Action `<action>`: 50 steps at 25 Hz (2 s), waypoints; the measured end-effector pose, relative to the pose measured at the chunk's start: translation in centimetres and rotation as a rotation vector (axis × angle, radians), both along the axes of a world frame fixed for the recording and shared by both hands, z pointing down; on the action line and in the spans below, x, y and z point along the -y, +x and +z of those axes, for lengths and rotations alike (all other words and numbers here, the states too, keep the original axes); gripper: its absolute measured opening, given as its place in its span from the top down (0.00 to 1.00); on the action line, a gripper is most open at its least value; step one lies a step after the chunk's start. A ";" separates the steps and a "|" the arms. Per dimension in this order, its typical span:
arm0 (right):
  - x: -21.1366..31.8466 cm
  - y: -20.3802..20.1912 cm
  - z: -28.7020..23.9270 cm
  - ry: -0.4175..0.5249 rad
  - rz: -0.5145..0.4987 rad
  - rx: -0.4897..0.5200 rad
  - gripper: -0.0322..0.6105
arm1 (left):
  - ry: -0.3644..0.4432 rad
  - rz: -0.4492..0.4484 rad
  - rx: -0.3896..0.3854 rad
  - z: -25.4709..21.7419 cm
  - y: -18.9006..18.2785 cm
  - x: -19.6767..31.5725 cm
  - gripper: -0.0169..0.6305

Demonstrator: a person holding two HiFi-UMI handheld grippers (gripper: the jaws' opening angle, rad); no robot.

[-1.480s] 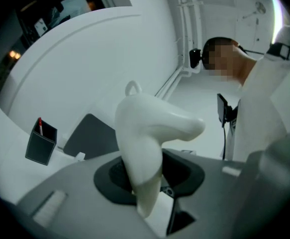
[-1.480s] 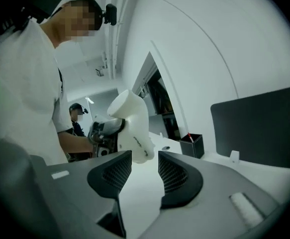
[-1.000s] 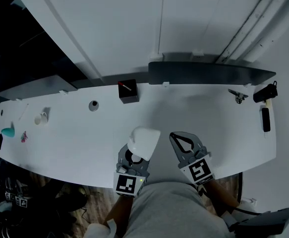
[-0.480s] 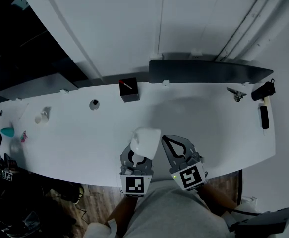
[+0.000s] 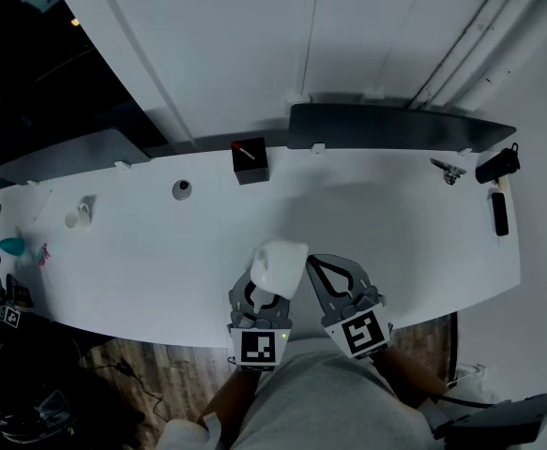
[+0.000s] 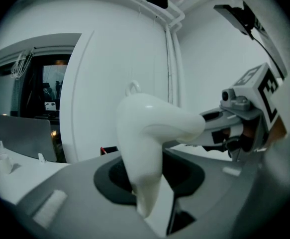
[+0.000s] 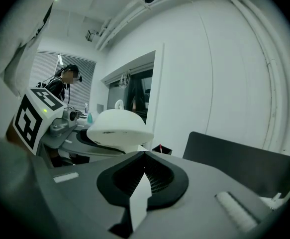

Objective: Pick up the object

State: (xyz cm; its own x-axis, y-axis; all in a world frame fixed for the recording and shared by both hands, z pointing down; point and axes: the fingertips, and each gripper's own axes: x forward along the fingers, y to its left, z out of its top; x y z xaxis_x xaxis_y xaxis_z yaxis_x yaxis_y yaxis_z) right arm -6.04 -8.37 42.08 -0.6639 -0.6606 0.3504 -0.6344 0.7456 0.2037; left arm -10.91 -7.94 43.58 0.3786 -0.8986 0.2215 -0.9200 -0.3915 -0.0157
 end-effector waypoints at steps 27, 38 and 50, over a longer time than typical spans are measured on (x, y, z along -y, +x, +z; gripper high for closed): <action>-7.0 4.9 -1.2 0.017 0.067 0.020 0.95 | 0.033 0.044 -0.006 -1.5 5.0 -5.6 0.76; -13.6 10.7 -0.8 -0.068 0.094 0.191 0.95 | 0.006 -0.007 0.042 -1.1 10.1 -13.1 0.76; -20.9 13.7 -1.5 -0.074 0.071 0.283 0.95 | -0.010 -0.040 0.036 -1.9 12.6 -21.0 0.76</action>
State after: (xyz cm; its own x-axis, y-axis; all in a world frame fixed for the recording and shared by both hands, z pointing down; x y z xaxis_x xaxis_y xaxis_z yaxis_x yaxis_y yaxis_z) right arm 7.67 12.51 40.59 -0.6952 -0.6883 0.2073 -0.7092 0.7037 -0.0421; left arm 1.70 13.08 41.66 0.3344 -0.9103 0.2438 -0.9337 -0.3551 -0.0452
